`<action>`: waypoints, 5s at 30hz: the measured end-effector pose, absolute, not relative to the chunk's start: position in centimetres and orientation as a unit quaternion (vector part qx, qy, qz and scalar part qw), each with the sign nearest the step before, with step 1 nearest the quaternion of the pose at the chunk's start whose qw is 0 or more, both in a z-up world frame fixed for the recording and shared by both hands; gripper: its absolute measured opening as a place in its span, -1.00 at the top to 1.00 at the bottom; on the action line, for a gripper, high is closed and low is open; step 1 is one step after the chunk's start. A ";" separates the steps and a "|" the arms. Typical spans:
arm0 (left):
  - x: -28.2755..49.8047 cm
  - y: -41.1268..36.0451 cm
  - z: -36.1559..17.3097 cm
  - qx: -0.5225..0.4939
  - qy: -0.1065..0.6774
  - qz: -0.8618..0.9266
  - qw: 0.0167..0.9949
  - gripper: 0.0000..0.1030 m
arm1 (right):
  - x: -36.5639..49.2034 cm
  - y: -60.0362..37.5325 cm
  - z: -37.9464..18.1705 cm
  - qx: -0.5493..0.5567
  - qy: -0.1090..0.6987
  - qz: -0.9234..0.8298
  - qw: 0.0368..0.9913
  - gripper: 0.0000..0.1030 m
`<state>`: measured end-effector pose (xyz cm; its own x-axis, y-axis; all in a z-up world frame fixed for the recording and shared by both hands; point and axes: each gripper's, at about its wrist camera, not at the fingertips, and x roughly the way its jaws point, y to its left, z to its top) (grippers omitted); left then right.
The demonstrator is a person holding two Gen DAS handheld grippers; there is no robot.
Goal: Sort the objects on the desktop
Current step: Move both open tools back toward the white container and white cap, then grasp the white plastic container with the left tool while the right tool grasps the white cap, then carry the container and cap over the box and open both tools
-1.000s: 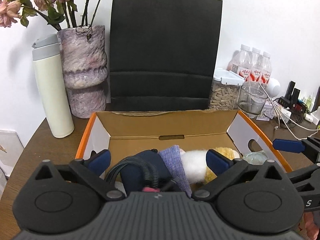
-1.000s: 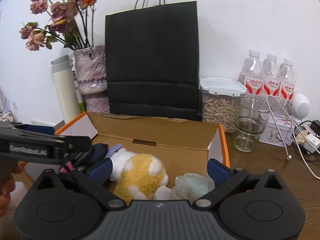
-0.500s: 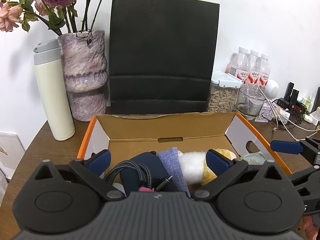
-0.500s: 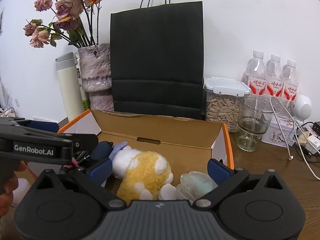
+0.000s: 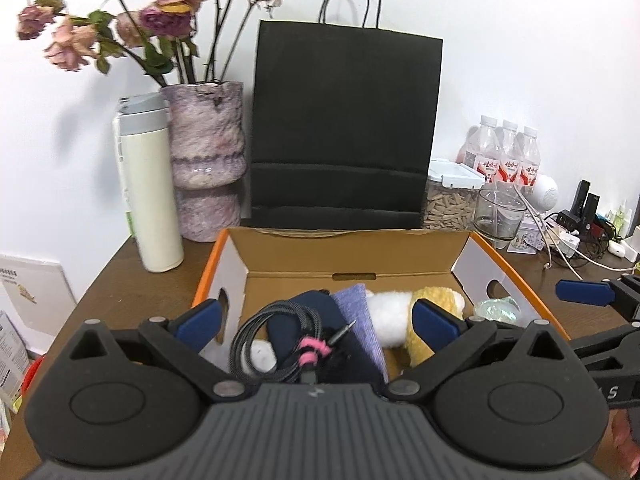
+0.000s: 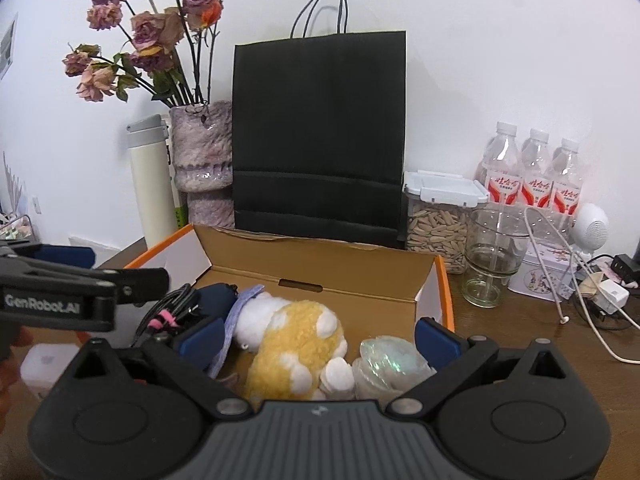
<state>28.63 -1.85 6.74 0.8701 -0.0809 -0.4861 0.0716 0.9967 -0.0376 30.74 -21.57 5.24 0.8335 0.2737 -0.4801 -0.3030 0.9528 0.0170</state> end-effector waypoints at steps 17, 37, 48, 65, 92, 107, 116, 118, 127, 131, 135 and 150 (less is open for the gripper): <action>22.3 0.5 6.5 -0.041 0.245 0.034 0.968 -1.00 | 25.8 -28.8 4.1 -0.026 0.259 0.095 0.961 -0.97; 19.4 -1.8 4.7 -0.041 0.253 0.086 0.963 -1.00 | 26.7 -35.8 -0.6 -0.022 0.314 0.091 0.945 -0.79; 21.7 -3.4 1.8 -0.023 0.266 0.102 0.958 -1.00 | 28.6 -34.9 -2.0 -0.001 0.330 0.140 0.934 -0.54; 22.7 -3.8 -0.3 0.026 0.260 0.101 0.960 -1.00 | 28.8 -35.1 -2.9 0.015 0.328 0.133 0.935 0.24; 21.3 -0.9 0.5 -0.059 0.250 0.133 0.957 -0.33 | 25.0 -31.9 -0.5 0.019 0.262 0.120 0.957 0.24; 19.4 -1.5 7.2 -0.062 0.149 0.099 0.982 -0.33 | 22.9 -27.8 5.1 0.038 0.165 0.136 0.976 0.24; 23.2 -2.5 8.8 -0.034 0.138 0.056 0.988 -0.33 | 26.3 -24.7 6.9 0.027 0.155 0.143 0.977 0.24; 24.5 -2.5 8.7 -0.023 0.137 0.051 0.989 -0.33 | 27.4 -24.4 6.6 0.021 0.160 0.142 0.977 0.24; 31.4 -2.0 6.0 -0.008 0.177 0.022 0.984 -0.33 | 34.0 -22.9 4.2 0.011 0.196 0.138 0.971 0.24; 33.5 -1.7 5.0 -0.005 0.192 0.009 0.981 -0.33 | 36.5 -22.4 2.9 0.002 0.214 0.140 0.967 0.24; 34.8 -1.5 4.2 0.001 0.206 0.003 0.979 -0.33 | 38.0 -22.3 1.9 0.001 0.232 0.146 0.962 0.24; 35.2 -2.4 3.5 0.023 0.217 -0.010 0.976 -1.00 | 37.5 -22.0 1.9 -0.004 0.231 0.150 0.961 -0.74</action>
